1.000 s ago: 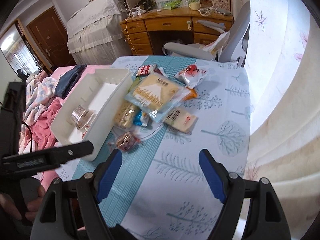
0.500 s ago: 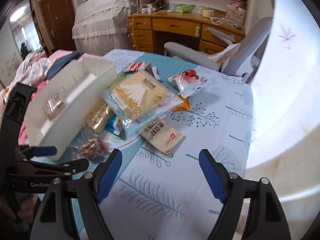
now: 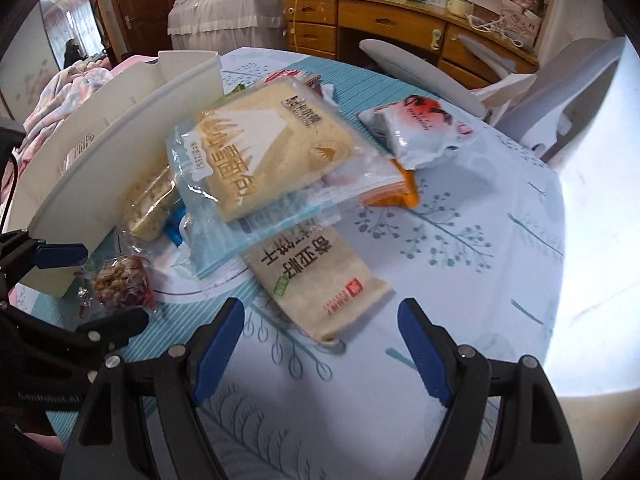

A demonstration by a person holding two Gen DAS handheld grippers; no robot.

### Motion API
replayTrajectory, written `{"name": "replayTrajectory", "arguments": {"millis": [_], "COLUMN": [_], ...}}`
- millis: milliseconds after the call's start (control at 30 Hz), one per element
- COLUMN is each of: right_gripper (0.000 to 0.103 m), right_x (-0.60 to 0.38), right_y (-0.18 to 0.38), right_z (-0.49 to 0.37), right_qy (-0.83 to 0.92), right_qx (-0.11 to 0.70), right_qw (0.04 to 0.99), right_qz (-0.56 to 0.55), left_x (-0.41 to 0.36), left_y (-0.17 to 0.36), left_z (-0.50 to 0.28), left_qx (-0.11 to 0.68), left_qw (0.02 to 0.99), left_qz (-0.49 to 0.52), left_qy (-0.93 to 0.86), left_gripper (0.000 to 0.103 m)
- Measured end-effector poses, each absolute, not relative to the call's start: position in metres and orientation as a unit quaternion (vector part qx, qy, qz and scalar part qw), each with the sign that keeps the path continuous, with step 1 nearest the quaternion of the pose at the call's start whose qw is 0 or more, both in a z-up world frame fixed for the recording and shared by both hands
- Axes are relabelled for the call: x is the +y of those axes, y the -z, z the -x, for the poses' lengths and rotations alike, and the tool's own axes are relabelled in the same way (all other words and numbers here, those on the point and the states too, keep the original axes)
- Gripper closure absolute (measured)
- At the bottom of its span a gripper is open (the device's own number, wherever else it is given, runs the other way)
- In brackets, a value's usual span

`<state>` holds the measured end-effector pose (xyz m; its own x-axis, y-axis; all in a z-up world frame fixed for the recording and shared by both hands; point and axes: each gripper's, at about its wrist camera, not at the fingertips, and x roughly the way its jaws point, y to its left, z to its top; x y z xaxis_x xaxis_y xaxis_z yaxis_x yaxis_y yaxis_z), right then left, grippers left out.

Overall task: Organize snacks
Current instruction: 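Grasp a second nut bag with the left tool while the right tool grasps the beige biscuit packet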

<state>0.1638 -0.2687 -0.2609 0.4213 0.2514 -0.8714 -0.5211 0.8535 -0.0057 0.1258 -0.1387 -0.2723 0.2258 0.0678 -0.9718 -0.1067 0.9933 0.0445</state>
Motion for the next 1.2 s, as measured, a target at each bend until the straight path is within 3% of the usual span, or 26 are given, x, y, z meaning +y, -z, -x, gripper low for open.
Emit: {"name": "replayTrajectory", "arguments": {"millis": [333,567,633,700,933,1200], "right_gripper": [0.021,0.020,0.019,0.020,0.025,0.040], "right_x": [-0.256,-0.250,-0.249,-0.248,-0.243,-0.237], "right_y": [0.279,0.289,0.289,0.290,0.287,0.283], "right_z": [-0.182,-0.194,-0.195,-0.196,-0.197,-0.195], "right_qy": [-0.252,-0.274,-0.276,-0.276,-0.265,-0.255], "right_qx": [0.472,0.468,0.466,0.468,0.484,0.522], "right_qw": [0.833,0.826,0.826,0.825,0.819,0.800], "right_qz": [0.142,0.152,0.156,0.157,0.156,0.151], "left_x": [-0.125,-0.127,-0.126,-0.126,-0.106,-0.107], "left_y": [0.290,0.292,0.290,0.288,0.287,0.286], "left_z": [-0.144,-0.150,-0.151,-0.156,-0.156,-0.141], "left_qx": [0.623,0.611,0.607,0.608,0.617,0.636], "left_qw": [0.779,0.790,0.792,0.791,0.784,0.769], "left_qz": [0.046,0.038,0.039,0.039,0.045,0.044], "left_qy": [-0.049,-0.044,-0.051,-0.053,-0.045,-0.036], "left_gripper": [0.041,0.049,0.061,0.067,0.069,0.069]}}
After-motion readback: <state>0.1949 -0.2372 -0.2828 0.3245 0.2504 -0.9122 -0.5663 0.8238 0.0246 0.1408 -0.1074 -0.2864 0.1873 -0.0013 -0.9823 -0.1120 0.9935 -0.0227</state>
